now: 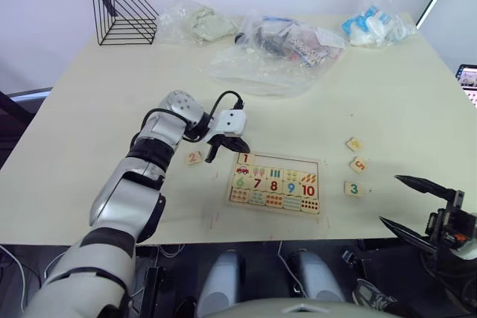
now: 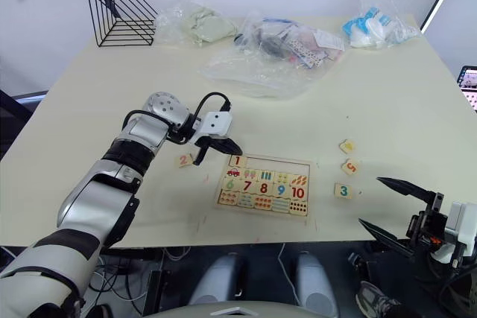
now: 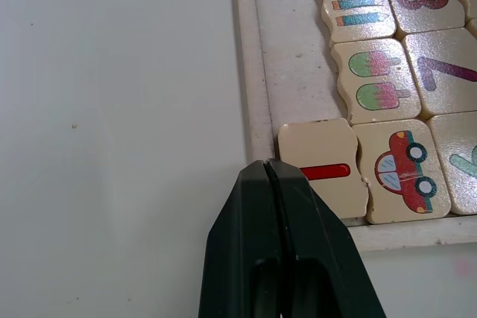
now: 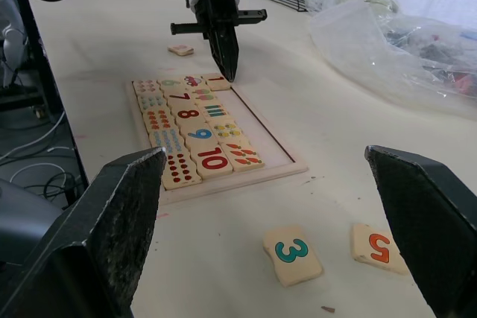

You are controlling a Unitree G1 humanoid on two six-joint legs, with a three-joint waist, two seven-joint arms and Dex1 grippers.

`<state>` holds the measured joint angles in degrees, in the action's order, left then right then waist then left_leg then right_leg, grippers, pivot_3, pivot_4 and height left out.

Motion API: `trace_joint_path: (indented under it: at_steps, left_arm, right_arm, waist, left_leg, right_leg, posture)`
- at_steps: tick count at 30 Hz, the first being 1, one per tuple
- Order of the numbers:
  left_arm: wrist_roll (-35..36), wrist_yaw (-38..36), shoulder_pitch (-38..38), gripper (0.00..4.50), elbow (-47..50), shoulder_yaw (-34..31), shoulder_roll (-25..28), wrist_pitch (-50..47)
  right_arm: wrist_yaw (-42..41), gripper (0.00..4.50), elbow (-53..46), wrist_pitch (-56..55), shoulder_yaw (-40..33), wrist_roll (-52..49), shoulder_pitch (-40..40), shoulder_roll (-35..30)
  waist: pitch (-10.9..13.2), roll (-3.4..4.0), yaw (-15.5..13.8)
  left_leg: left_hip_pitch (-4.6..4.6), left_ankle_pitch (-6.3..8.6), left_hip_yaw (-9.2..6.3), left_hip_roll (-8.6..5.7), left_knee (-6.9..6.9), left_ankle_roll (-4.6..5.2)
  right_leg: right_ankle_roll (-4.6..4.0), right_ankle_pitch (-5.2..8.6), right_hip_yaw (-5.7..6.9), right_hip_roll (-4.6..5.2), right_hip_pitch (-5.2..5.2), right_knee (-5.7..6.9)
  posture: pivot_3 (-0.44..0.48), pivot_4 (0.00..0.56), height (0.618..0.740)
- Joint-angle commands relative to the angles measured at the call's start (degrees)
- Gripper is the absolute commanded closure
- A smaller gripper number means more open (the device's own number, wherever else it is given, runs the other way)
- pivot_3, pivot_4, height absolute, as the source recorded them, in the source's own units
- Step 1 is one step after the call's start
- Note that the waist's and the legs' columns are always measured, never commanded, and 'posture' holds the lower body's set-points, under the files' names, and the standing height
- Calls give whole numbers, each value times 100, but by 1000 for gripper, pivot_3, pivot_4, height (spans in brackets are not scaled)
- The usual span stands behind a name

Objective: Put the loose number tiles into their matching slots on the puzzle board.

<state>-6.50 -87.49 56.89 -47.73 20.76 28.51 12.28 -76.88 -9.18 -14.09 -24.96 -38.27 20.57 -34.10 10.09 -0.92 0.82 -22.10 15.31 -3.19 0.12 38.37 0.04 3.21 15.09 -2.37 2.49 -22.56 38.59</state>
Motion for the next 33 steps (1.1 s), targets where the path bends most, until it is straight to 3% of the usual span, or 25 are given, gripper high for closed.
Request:
trace_joint_path:
  at_steps: [1,12,27,28,30,31,33]
  left_arm:
    - [199,-90,23,4469,183,-185,43,-64]
    - [1331,53,-431,4469,1321,-1143,175,-1440]
    - [2941,1500,-2782,4469,4004,-2902,707,-3081]
    - [2992,1583,-3007,3972,4163,-3019,760,-3048]
    - [3083,1792,-3329,3437,4403,-3199,809,-3068]
    - [3115,1897,-3470,2692,4491,-3286,831,-3085]
    - [3198,2150,-3914,1855,4725,-3576,854,-3117]
  right_arm:
    - [-16,0,-18,-93,-101,-55,-3,-17]
    - [226,0,184,-138,-257,-60,42,133]
    - [660,0,1032,-110,-410,174,-182,80]
    - [662,0,1102,-102,-398,213,-205,58]
    - [643,0,1221,-119,-386,266,-237,24]
    - [649,0,1274,-129,-385,281,-256,19]
    - [675,0,1399,-171,-357,379,-283,8]
  waist:
    - [0,0,0]
    - [0,0,1]
    - [-2,3,2]
    - [-3,6,14]
    - [-3,6,6]
    - [-3,6,3]
    - [-3,6,-24]
  left_leg:
    - [0,0,0,0,0,0]
    - [0,0,-2,1,0,0]
    - [10,0,-21,6,-1,0]
    - [10,0,-20,7,-2,0]
    - [14,0,-17,16,-6,0]
    - [14,0,-18,17,-6,0]
    - [13,0,-18,15,-4,0]
  right_leg:
    - [0,0,0,0,0,0]
    - [0,0,1,0,0,2]
    - [-1,0,-10,6,0,10]
    - [-1,0,-11,7,0,8]
    - [-1,0,-14,10,0,9]
    - [-1,0,-13,9,0,8]
    - [-1,0,-10,11,1,8]
  posture:
    - [0,150,740]
    - [0,150,740]
    - [0,150,740]
    - [0,150,740]
    - [0,150,740]
    - [0,150,740]
    - [0,150,740]
